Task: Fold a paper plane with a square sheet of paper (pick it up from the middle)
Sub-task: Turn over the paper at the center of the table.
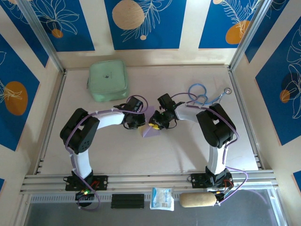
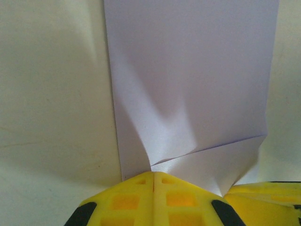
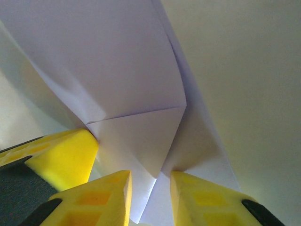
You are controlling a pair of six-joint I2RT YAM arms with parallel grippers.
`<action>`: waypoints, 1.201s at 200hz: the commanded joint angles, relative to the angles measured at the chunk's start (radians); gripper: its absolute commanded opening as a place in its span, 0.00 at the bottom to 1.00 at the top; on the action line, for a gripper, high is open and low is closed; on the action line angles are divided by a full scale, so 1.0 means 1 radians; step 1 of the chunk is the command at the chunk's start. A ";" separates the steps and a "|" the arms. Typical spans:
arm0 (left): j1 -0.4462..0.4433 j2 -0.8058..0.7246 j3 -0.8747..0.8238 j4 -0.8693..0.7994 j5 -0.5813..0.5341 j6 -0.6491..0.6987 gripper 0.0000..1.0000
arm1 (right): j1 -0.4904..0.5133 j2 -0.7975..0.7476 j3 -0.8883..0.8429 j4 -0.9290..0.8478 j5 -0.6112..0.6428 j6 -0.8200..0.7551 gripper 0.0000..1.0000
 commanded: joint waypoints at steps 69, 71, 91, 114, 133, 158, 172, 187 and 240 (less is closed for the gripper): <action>0.007 0.042 -0.027 -0.033 -0.016 -0.015 0.00 | 0.014 0.003 -0.007 0.080 -0.063 -0.022 0.26; 0.006 0.042 -0.027 -0.034 -0.015 -0.014 0.00 | 0.014 0.002 -0.008 0.083 -0.063 -0.022 0.26; 0.006 0.045 -0.028 -0.034 -0.016 -0.014 0.00 | 0.015 -0.010 -0.016 0.094 -0.064 -0.033 0.26; 0.006 0.047 -0.030 -0.035 -0.019 -0.014 0.00 | 0.016 -0.024 -0.029 0.099 -0.056 -0.042 0.26; 0.007 0.047 -0.030 -0.037 -0.021 -0.012 0.00 | 0.017 -0.032 -0.044 0.114 -0.057 -0.055 0.25; 0.006 0.047 -0.028 -0.040 -0.019 -0.012 0.00 | 0.020 -0.029 -0.053 0.136 -0.062 -0.079 0.22; 0.006 0.043 -0.027 -0.041 -0.021 -0.011 0.00 | 0.023 -0.026 -0.051 0.138 -0.059 -0.087 0.20; 0.006 0.024 -0.033 -0.023 -0.020 -0.014 0.01 | 0.025 -0.024 -0.050 0.137 -0.054 -0.092 0.18; 0.015 -0.085 -0.001 -0.031 -0.035 -0.011 0.14 | 0.025 -0.022 -0.045 0.143 -0.044 -0.108 0.10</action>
